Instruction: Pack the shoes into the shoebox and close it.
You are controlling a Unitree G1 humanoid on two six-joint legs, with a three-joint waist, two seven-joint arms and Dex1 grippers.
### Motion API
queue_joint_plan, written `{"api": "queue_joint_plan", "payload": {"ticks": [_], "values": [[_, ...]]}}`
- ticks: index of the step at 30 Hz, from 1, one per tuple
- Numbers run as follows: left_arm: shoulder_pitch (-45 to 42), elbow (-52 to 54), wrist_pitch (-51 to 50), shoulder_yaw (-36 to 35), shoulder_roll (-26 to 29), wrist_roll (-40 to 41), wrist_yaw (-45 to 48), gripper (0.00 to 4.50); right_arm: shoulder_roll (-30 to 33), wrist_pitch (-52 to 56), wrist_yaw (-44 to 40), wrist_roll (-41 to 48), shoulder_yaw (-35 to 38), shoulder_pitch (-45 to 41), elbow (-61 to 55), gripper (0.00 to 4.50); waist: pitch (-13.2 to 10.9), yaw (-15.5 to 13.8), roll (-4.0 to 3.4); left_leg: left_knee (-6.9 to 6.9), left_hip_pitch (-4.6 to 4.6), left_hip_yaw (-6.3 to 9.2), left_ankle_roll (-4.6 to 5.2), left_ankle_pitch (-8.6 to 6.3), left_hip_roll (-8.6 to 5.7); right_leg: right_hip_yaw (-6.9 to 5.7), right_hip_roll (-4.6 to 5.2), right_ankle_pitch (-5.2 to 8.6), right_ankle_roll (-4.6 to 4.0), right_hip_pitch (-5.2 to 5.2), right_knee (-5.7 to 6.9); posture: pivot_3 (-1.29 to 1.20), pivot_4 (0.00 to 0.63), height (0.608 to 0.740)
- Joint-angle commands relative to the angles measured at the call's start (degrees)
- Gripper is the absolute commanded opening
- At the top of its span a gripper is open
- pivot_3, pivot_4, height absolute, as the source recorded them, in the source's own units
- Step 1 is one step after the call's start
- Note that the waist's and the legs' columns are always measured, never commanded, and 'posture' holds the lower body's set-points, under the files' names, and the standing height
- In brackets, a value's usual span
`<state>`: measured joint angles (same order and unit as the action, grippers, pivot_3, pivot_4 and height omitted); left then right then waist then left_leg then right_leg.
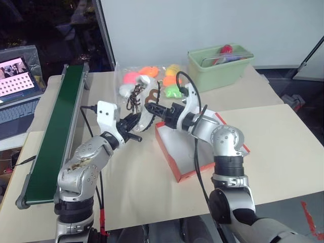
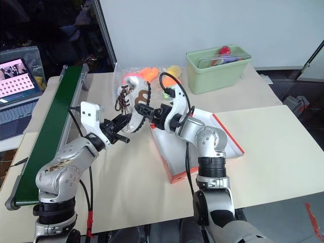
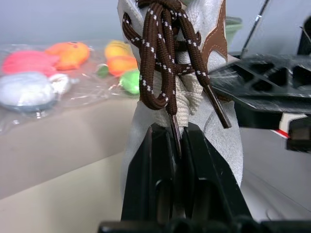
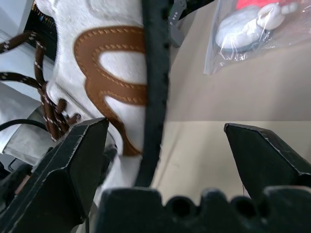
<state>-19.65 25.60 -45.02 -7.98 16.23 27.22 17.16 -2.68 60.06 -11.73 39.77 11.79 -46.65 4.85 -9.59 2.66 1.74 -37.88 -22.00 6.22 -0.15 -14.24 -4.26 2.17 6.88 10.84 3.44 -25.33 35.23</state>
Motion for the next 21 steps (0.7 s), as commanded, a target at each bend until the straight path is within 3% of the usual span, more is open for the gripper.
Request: {"api": "queue_joint_plan", "payload": {"ticks": [1,4,10,12,21], "values": [[-1.36,1.64,1.0,0.19,0.52,0.66,0.22,0.01,-1.05,-1.21,0.05,1.29,0.26,-1.91,-0.34,4.5,0.0,-0.01,0.0,0.0,0.0,0.0,0.0,0.0,0.04,0.01,-0.04,-0.01,-0.02,0.0,0.0,0.0,0.15,0.74],[-1.75,1.2,1.07,0.29,0.77,0.41,0.1,0.0,-1.43,-1.8,0.05,1.01,0.31,-1.86,-0.24,3.83,0.0,-0.06,0.0,0.0,0.0,-0.02,0.0,-0.01,0.08,0.04,-0.1,-0.03,-0.05,-0.01,0.01,0.0,0.15,0.74],[-1.92,0.38,1.37,0.42,0.78,0.41,0.0,0.0,-2.04,-2.49,-0.25,1.62,0.96,-2.34,-0.09,1.61,0.0,-0.05,0.0,0.0,0.0,-0.04,0.0,-0.01,0.13,0.08,-0.16,-0.05,-0.07,-0.01,0.04,0.0,0.15,0.74],[-1.75,0.36,1.34,0.79,0.95,0.33,0.26,0.0,-2.08,-2.66,-0.7,1.9,0.95,-2.42,-0.42,1.08,0.0,-0.03,0.0,0.0,0.0,-0.04,0.0,-0.01,0.14,0.09,-0.19,-0.06,-0.09,-0.02,0.07,0.0,0.15,0.74],[-0.83,1.15,1.21,1.76,1.66,0.2,0.42,0.0,-4.17,-2.69,0.62,5.6,3.57,-2.87,-1.76,1.08,0.0,-0.04,-0.01,0.0,0.01,-0.04,0.0,-0.01,0.21,0.15,-0.27,-0.08,-0.13,-0.04,0.13,0.0,0.15,0.74]]}}
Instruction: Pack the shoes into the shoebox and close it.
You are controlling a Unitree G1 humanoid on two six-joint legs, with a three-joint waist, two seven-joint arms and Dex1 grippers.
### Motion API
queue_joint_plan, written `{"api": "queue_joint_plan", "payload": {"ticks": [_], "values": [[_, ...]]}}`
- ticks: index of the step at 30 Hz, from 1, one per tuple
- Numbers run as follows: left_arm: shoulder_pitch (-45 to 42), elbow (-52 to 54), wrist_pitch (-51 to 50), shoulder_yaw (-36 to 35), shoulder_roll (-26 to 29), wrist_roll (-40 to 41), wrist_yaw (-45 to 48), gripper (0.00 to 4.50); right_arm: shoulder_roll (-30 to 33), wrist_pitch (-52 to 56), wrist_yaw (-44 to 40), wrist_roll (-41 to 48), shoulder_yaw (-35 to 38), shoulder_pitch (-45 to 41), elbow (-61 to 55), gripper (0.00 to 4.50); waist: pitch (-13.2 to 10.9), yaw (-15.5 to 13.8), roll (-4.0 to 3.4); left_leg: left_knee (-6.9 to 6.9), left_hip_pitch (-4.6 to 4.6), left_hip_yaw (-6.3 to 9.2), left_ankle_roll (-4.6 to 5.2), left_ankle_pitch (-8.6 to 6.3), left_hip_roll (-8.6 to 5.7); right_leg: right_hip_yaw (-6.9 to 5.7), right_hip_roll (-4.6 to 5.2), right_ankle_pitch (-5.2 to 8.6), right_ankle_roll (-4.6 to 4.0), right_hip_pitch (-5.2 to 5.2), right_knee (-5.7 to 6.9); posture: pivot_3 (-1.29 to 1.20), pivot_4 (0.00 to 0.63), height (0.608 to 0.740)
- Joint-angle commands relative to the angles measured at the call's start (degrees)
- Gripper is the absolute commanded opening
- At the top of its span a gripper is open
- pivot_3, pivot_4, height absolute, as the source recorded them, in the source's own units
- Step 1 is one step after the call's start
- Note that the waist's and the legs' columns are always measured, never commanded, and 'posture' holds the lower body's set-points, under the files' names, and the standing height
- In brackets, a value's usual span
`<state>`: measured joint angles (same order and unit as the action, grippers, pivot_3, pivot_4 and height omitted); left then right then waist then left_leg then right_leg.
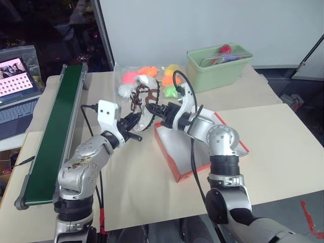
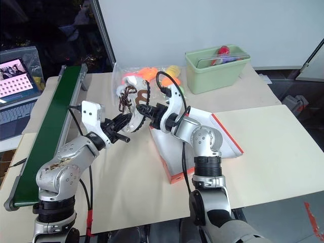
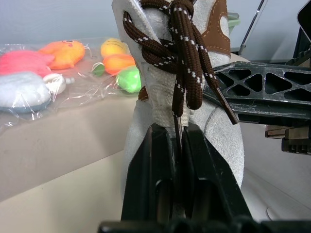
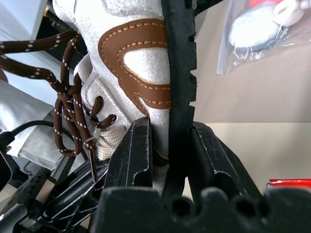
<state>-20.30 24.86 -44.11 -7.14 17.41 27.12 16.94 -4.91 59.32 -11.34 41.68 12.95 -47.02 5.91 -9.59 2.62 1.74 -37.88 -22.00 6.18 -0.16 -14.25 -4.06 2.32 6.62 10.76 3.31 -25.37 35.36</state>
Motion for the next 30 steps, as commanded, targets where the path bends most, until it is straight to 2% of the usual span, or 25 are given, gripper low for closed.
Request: {"api": "queue_joint_plan", "payload": {"ticks": [1,3,4,7,10,14,17,21,25,30], "values": [[-0.19,1.85,0.41,0.95,0.53,0.33,0.61,0.0,-1.95,-1.97,0.48,4.06,2.5,-2.55,-2.77,1.08,0.0,0.0,0.0,0.0,0.0,0.01,0.0,0.0,0.0,0.0,0.0,0.0,0.0,0.0,0.0,0.0,0.15,0.74],[-0.12,1.96,0.67,0.71,0.23,0.53,0.26,0.0,-2.4,-2.03,1.44,5.29,2.91,-2.48,-3.34,1.08,0.0,0.01,0.0,0.0,0.0,-0.01,0.0,0.0,0.0,0.01,0.0,0.0,0.0,0.0,-0.01,0.0,0.15,0.74],[0.03,2.03,0.91,0.32,-0.26,0.88,-0.03,0.41,-2.73,-2.05,2.21,5.91,3.16,-2.36,-3.58,1.05,0.0,0.01,0.0,0.0,0.0,0.0,0.0,0.0,0.0,0.01,-0.01,0.0,0.0,0.0,0.0,0.0,0.15,0.74],[0.19,2.74,1.57,0.76,0.09,1.23,1.04,1.24,-2.83,-2.37,3.6,6.93,3.13,-2.18,-3.72,1.04,0.0,-0.02,0.0,0.0,0.01,-0.01,0.0,0.0,0.01,0.02,-0.02,0.0,-0.01,0.0,0.0,0.0,0.15,0.74],[-0.4,3.37,1.15,-0.63,-0.54,3.5,1.31,2.36,-2.94,-3.14,5.08,7.48,3.56,-2.22,-3.71,1.04,0.0,-0.01,0.0,0.0,0.0,-0.01,0.0,0.0,0.01,0.02,-0.02,-0.01,-0.01,0.0,0.03,0.0,0.15,0.74],[-1.58,3.35,1.0,-2.67,0.13,6.45,2.04,2.36,-1.28,-6.98,6.96,5.34,4.41,-3.43,-2.03,1.04,0.0,0.06,0.0,0.0,0.01,-0.02,0.0,0.0,0.03,0.04,-0.04,-0.01,-0.01,-0.01,0.08,0.0,0.15,0.74],[-2.11,2.94,0.29,-4.02,1.64,8.21,2.95,2.36,3.03,-9.97,7.54,2.4,5.16,-5.12,0.39,1.04,0.0,0.1,0.0,0.0,0.02,-0.08,0.0,0.0,0.02,0.07,-0.05,-0.01,-0.01,-0.05,0.16,0.0,0.15,0.74],[-1.18,3.92,0.11,-3.15,4.31,10.02,5.99,2.36,10.19,-7.78,5.35,0.61,3.77,-6.29,0.07,1.04,0.0,-0.21,-0.01,-0.01,0.02,-0.18,0.0,0.0,0.01,0.05,-0.05,-0.01,-0.01,-0.01,0.14,0.0,0.15,0.74],[3.64,5.45,4.03,1.59,11.53,8.38,16.62,2.36,25.08,6.57,-1.26,3.04,0.98,-10.39,-1.03,1.04,-0.04,-0.11,-0.07,-0.01,-0.08,-0.26,0.04,-0.02,0.02,0.06,-0.05,-0.01,-0.01,-0.02,-0.02,0.0,0.15,0.74],[8.47,5.35,13.52,7.23,16.7,3.35,26.19,2.36,39.58,24.45,-11.63,5.82,-6.2,-16.54,0.23,1.04,-0.15,0.19,-0.24,-0.01,-0.08,-0.44,0.12,-0.06,0.13,0.07,-0.15,0.0,-0.03,-0.04,-0.3,0.0,0.15,0.74]]}}
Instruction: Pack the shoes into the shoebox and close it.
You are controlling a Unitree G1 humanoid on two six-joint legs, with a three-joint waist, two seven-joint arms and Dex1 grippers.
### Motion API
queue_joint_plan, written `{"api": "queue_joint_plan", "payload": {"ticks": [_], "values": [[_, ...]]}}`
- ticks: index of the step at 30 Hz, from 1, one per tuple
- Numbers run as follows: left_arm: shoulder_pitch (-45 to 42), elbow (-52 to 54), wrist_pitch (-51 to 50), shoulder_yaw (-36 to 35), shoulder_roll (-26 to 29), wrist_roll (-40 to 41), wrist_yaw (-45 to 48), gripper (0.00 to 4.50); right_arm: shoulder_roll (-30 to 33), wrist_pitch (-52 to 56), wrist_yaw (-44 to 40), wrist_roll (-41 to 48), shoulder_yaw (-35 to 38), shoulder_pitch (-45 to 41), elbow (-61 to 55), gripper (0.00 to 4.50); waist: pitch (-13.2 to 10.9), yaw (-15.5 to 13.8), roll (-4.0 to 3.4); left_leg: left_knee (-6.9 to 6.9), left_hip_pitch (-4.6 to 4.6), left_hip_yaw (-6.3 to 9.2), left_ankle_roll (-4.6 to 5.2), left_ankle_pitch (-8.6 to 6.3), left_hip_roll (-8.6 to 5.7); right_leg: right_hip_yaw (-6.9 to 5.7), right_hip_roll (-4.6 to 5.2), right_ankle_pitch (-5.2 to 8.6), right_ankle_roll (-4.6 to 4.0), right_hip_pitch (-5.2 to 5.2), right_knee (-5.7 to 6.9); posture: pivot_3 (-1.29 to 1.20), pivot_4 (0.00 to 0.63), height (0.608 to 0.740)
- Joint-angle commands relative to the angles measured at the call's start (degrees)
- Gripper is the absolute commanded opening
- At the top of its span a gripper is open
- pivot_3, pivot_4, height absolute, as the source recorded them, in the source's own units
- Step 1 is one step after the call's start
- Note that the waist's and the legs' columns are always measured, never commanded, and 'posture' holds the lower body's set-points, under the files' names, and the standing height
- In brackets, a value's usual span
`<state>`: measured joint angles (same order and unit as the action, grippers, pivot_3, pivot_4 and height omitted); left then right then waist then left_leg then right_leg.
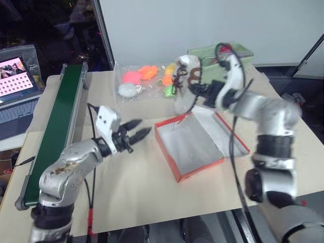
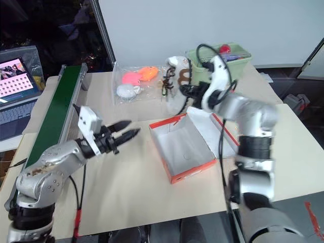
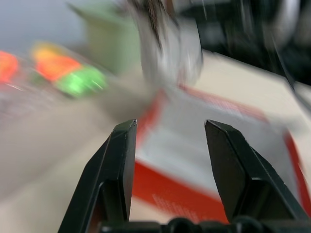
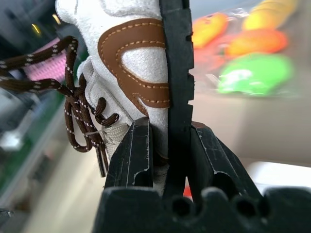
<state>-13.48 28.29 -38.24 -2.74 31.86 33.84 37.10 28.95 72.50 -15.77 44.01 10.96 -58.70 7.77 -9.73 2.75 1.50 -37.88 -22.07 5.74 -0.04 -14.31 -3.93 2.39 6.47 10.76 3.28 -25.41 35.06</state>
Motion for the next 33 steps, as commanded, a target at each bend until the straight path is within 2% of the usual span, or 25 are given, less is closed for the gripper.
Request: {"api": "queue_joint_plan", "payload": {"ticks": [1,4,8,15,20,29,32,33], "values": [[2.01,1.61,9.86,4.09,2.65,-4.93,7.14,2.36,6.89,14.69,-8.36,4.01,-4.54,-6.18,-0.3,1.04,-0.01,0.05,-0.02,0.0,0.06,-0.08,0.04,-0.02,0.07,0.02,-0.04,0.02,-0.03,0.05,0.0,0.0,0.15,0.74],[1.31,0.42,12.6,5.78,1.68,-6.46,7.67,2.36,8.18,19.58,-10.71,3.73,-6.31,-8.0,2.68,1.04,0.0,-0.14,-0.01,0.0,0.21,-0.17,0.14,-0.09,0.2,0.01,-0.12,-0.02,-0.13,0.3,-0.07,0.0,0.15,0.74],[-0.35,-1.36,14.3,7.33,0.03,-7.95,7.49,2.36,10.17,19.88,-14.94,1.23,-12.64,-7.02,5.78,1.04,0.0,-0.35,0.0,-0.1,0.24,-0.19,0.15,-0.09,0.17,0.01,-0.08,-0.03,-0.12,0.37,-0.07,0.0,0.15,0.74],[-0.96,-2.01,14.88,8.21,-1.61,-8.79,6.99,2.36,13.29,10.75,-24.78,-6.95,-26.22,-4.33,12.88,1.04,-0.01,-0.46,-0.01,-0.22,-0.06,-0.16,0.23,-0.14,0.15,-0.03,-0.06,-0.07,-0.07,0.2,0.03,0.0,0.15,0.74],[-1.12,-2.26,15.02,7.77,-1.82,-9.33,6.64,2.36,13.77,5.77,-31.02,-12.4,-32.58,-4.53,16.21,1.04,-0.01,-0.26,-0.01,-0.32,-0.09,-0.17,0.22,-0.14,0.14,-0.01,-0.05,-0.07,-0.06,0.1,-0.04,0.0,0.15,0.74],[-0.38,-1.53,15.18,7.99,-1.84,-9.75,5.88,2.36,10.94,1.03,-35.58,-19.68,-35.57,-5.05,20.62,1.04,-0.01,-0.37,-0.01,-0.38,-0.03,-0.15,0.21,-0.14,0.12,-0.01,-0.05,-0.07,-0.06,0.16,0.0,0.0,0.15,0.74],[-0.47,-1.29,15.0,7.79,-2.09,-9.76,5.39,2.38,9.69,1.11,-35.72,-20.79,-34.48,-5.44,21.69,1.73,-0.01,-0.41,-0.01,-0.38,-0.05,-0.15,0.21,-0.14,0.12,-0.01,-0.04,-0.07,-0.06,0.15,-0.01,0.0,0.15,0.74],[-0.37,-1.06,14.98,7.79,-2.14,-9.82,5.25,2.38,8.89,1.88,-35.44,-20.69,-33.66,-5.98,21.76,2.08,-0.01,-0.41,-0.01,-0.39,-0.04,-0.14,0.21,-0.14,0.11,0.0,-0.04,-0.07,-0.06,0.15,-0.02,0.0,0.15,0.74]]}}
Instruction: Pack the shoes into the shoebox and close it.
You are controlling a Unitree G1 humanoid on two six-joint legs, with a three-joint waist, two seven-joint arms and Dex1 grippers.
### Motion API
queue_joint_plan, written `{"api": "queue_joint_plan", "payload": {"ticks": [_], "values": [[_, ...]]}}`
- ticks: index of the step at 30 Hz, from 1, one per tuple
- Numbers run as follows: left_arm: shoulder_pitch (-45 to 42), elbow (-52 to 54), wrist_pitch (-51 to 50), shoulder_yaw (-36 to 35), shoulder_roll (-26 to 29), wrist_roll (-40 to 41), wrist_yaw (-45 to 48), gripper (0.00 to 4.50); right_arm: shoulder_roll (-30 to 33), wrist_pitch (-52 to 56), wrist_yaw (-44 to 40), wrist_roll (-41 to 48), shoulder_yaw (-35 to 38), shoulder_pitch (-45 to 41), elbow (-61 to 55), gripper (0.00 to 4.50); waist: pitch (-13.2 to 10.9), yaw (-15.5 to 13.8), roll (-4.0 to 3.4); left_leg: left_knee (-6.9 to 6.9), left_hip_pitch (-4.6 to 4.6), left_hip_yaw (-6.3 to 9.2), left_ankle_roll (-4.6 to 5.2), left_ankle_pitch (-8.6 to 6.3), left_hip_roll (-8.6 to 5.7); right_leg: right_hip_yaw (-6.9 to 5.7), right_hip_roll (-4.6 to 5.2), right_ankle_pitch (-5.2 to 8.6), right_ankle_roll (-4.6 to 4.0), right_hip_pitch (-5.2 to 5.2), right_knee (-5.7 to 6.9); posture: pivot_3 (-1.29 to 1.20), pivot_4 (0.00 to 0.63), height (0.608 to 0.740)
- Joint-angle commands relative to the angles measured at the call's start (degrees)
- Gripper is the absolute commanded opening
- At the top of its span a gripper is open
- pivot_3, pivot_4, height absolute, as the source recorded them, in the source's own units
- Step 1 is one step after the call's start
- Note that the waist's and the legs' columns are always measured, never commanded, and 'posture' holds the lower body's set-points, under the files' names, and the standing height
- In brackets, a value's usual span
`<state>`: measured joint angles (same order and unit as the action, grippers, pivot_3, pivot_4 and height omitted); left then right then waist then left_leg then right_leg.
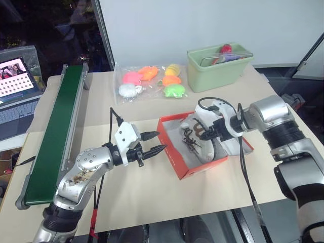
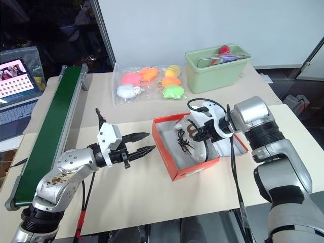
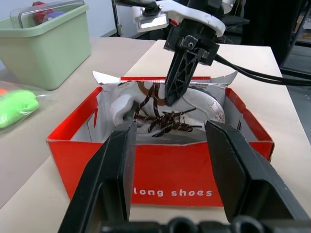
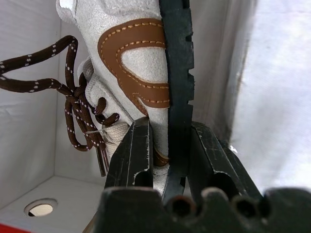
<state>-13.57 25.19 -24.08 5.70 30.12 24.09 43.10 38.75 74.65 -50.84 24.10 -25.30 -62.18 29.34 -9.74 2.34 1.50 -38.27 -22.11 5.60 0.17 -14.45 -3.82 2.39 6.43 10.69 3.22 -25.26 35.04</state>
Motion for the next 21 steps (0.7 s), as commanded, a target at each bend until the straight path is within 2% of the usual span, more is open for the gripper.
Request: {"api": "queue_joint_plan", "payload": {"ticks": [1,5,11,14,16,18,21], "values": [[-0.16,2.24,0.82,-0.64,-0.47,-0.09,-0.88,2.38,-1.64,0.3,-0.27,-0.64,3.26,-3.06,-0.18,2.41,0.0,-0.01,0.0,-0.01,0.01,0.0,0.0,0.0,0.0,0.0,0.0,0.0,0.0,0.0,0.0,0.0,0.15,0.74],[-0.19,2.2,0.98,-0.94,-0.74,-0.07,-1.42,2.38,-3.22,1.91,0.38,-0.66,5.37,-4.57,-2.05,3.73,0.0,0.22,0.0,-0.01,0.05,0.01,0.0,0.0,0.03,0.03,-0.02,0.0,0.0,-0.01,0.05,0.0,0.15,0.74],[-2.1,-1.39,1.18,-4.47,-2.92,-1.2,-6.74,2.38,-4.84,5.34,3.53,0.2,10.78,-8.19,-7.57,3.73,0.0,-0.11,-0.01,-0.01,0.0,0.09,-0.01,0.0,-0.02,0.01,0.01,0.0,0.0,-0.02,0.05,0.0,0.15,0.74],[-5.26,-6.6,1.81,-8.93,-5.2,-4.27,-14.35,2.38,-3.98,0.71,5.59,-1.19,12.38,-7.18,-15.32,3.73,0.0,-0.31,0.0,-0.01,-0.02,0.22,-0.02,0.01,-0.03,0.01,0.02,0.0,0.0,-0.08,0.07,0.0,0.15,0.74],[-7.22,-9.4,1.29,-12.56,-6.68,-5.05,-19.42,2.38,-5.26,0.04,8.04,-0.55,16.09,-5.79,-19.89,3.73,0.01,-0.34,-0.01,-0.01,0.01,0.21,-0.03,0.0,-0.03,-0.02,0.01,0.0,0.0,-0.06,0.07,0.0,0.15,0.74],[-8.52,-12.46,1.96,-16.09,-6.58,-8.69,-25.67,2.38,-7.24,-6.39,10.41,-0.16,19.74,-1.89,-29.08,3.73,0.02,-0.2,0.01,-0.01,0.0,0.21,-0.03,0.0,-0.02,-0.01,0.01,-0.01,0.0,-0.06,0.06,0.0,0.15,0.74],[-8.36,-13.77,-0.48,-21.96,-6.3,-11.05,-33.42,2.38,-9.49,-19.69,13.86,-3.11,19.43,9.19,-46.06,3.73,0.04,-0.02,0.03,-0.02,-0.03,0.3,-0.07,-0.02,0.03,-0.04,-0.01,-0.01,0.02,-0.1,0.28,0.0,0.15,0.74]]}}
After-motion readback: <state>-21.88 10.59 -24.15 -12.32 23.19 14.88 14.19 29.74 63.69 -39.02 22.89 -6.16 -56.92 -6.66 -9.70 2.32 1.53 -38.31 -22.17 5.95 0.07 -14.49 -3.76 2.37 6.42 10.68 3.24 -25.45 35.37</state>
